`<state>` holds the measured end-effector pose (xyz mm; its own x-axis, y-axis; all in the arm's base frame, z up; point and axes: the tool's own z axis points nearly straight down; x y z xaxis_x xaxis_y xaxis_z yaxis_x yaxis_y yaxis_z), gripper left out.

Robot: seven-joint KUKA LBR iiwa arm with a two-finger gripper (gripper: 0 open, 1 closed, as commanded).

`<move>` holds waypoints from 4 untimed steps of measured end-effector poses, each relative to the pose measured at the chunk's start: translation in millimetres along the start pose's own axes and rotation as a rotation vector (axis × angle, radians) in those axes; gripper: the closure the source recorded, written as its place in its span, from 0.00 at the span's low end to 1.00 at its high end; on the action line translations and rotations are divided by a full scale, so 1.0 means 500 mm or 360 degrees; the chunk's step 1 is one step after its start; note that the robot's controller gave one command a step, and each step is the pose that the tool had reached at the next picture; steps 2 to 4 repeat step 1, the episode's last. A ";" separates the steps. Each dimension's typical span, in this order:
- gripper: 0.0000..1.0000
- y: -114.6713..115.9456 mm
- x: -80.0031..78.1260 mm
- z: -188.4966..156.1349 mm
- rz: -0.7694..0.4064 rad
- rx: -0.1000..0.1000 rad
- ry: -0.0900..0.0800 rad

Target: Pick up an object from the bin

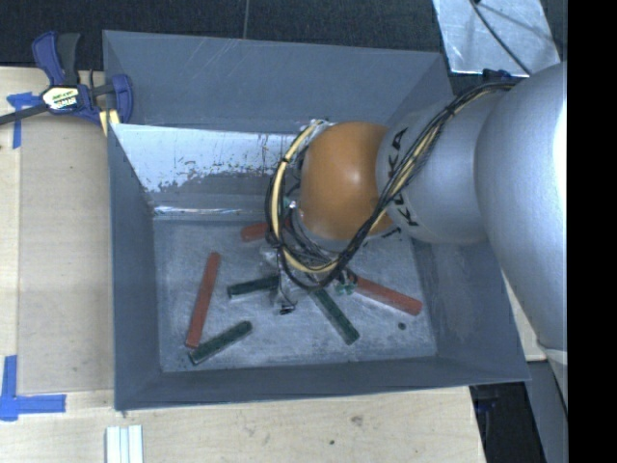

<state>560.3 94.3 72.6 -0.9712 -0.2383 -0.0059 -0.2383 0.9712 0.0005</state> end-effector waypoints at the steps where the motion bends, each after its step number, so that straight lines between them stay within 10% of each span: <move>1: 1.00 0.017 -0.032 -0.326 -0.0347 0.0002 -0.0009; 4: 1.00 0.017 -0.032 -0.326 -0.0347 0.0002 -0.0009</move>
Offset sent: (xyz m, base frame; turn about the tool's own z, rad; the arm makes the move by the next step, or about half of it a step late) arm 0.0100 0.0115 0.1585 -0.2189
